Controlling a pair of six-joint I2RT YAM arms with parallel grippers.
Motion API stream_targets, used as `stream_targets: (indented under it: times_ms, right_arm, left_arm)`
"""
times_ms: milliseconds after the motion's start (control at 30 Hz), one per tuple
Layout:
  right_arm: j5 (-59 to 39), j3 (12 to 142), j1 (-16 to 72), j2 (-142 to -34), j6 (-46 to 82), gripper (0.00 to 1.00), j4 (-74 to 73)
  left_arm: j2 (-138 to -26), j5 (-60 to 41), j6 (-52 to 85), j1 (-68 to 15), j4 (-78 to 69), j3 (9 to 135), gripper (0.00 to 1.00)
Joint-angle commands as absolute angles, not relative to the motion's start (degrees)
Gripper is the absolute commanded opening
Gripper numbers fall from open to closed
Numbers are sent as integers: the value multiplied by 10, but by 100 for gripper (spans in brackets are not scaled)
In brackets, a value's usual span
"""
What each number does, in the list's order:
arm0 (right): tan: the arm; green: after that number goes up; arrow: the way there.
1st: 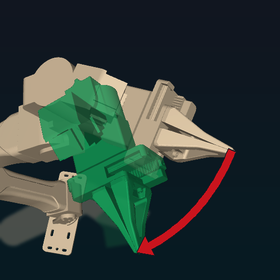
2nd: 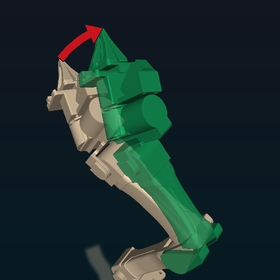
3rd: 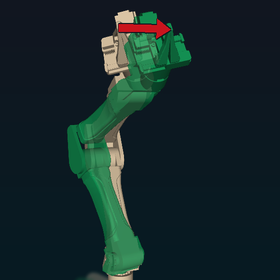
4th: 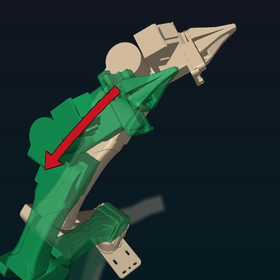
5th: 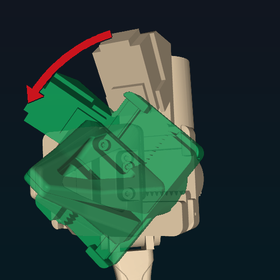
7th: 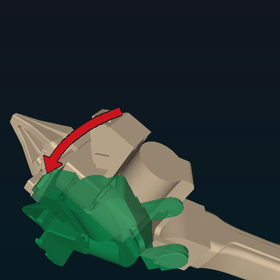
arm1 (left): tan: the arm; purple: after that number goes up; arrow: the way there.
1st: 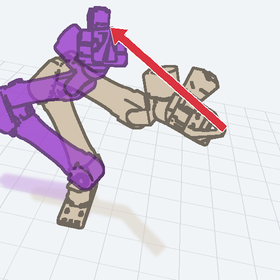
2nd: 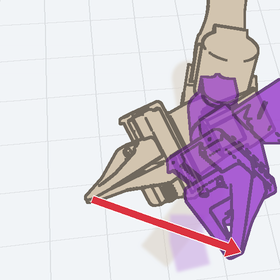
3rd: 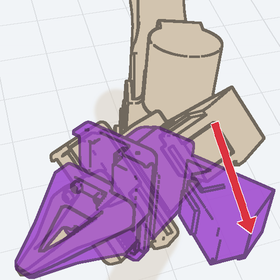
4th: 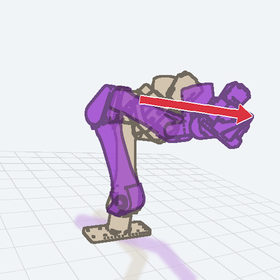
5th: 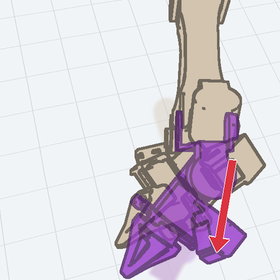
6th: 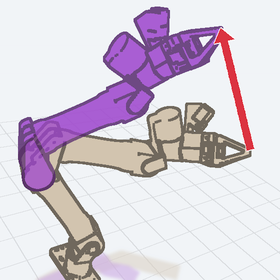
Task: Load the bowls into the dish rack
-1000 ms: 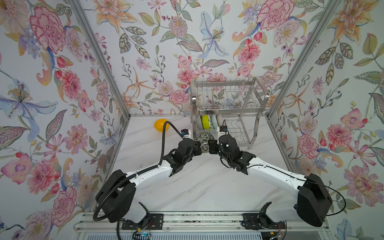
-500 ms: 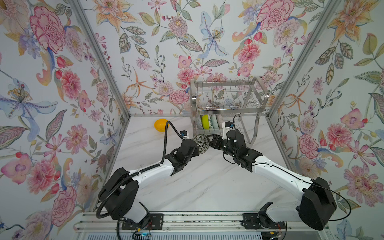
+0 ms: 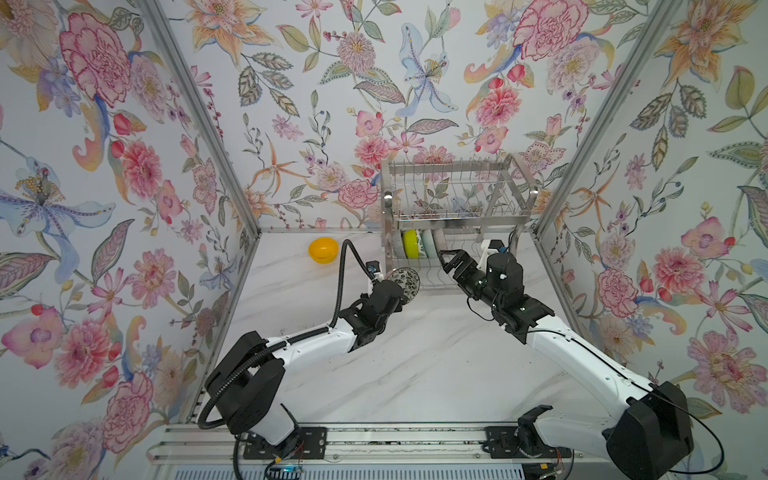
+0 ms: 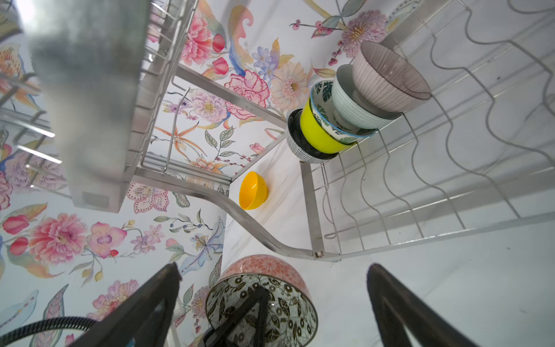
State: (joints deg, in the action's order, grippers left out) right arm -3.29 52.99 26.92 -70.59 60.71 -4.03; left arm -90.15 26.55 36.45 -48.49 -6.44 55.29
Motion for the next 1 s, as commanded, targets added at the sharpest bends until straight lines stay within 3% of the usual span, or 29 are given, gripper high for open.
stream_targets:
  times_ms: [0,467,967]
  right_arm:
    - [-64,515,254,-683,709,99,-32]
    - [-65,450,215,-629,938,99,-88]
    - [-64,421,245,-653,1092,97,-195]
  left_arm:
    - [-920,339,325,-505,-114,574,0]
    - [-989,444,205,-555,-228,593,0]
    - [-1043,407,153,-560,-328,619,0]
